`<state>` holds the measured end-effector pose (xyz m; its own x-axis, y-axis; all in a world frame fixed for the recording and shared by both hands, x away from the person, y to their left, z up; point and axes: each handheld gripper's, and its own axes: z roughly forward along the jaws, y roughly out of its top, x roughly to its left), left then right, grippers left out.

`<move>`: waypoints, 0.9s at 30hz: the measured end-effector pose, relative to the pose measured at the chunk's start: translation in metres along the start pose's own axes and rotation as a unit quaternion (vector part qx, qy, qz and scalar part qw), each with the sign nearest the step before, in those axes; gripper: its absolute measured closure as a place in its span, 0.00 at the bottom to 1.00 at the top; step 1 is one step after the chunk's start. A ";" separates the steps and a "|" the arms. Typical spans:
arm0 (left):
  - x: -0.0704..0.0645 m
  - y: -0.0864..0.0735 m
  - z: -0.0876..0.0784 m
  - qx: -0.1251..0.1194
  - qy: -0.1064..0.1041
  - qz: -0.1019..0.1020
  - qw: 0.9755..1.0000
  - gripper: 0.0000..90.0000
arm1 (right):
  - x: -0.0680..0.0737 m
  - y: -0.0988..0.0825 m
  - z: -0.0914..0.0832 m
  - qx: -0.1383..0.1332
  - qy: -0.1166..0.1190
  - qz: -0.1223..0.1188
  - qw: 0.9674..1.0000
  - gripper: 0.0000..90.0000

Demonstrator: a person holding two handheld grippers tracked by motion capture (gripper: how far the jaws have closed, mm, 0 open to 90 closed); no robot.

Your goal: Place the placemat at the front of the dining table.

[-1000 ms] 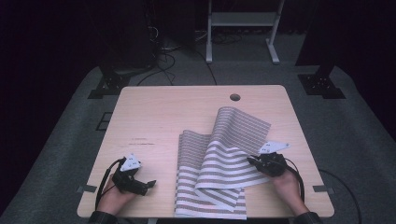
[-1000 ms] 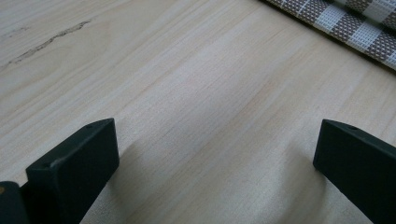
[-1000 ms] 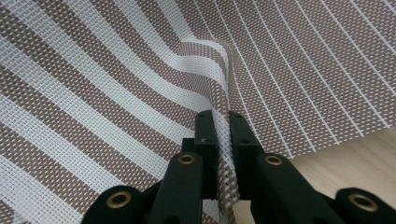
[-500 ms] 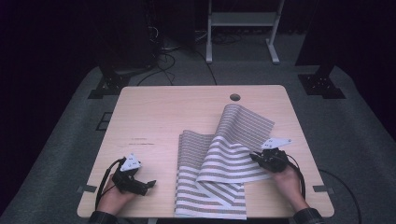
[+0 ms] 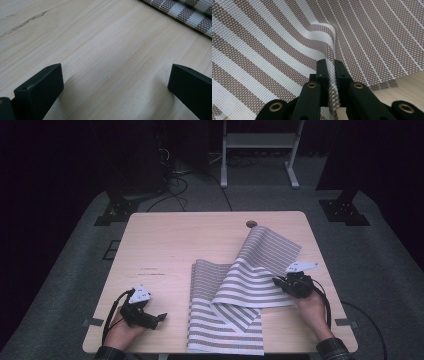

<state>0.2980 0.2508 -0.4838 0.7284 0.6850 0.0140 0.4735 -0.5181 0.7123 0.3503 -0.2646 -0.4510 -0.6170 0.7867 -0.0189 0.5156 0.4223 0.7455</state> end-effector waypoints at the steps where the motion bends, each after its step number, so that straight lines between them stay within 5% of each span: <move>1: 0.000 0.000 0.000 0.000 0.000 0.001 1.000 0.00 | -0.002 0.001 -0.001 -0.003 -0.001 0.002 1.000 0.94; 27: 0.000 0.000 0.000 0.000 0.000 -0.001 1.000 0.00 | -0.050 0.019 0.012 -0.007 -0.025 0.039 0.999 0.94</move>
<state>0.2979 0.2507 -0.4839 0.7274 0.6861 0.0114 0.4754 -0.5158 0.7127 0.3980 -0.2911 -0.4440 -0.5449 0.8385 0.0066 0.5524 0.3530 0.7552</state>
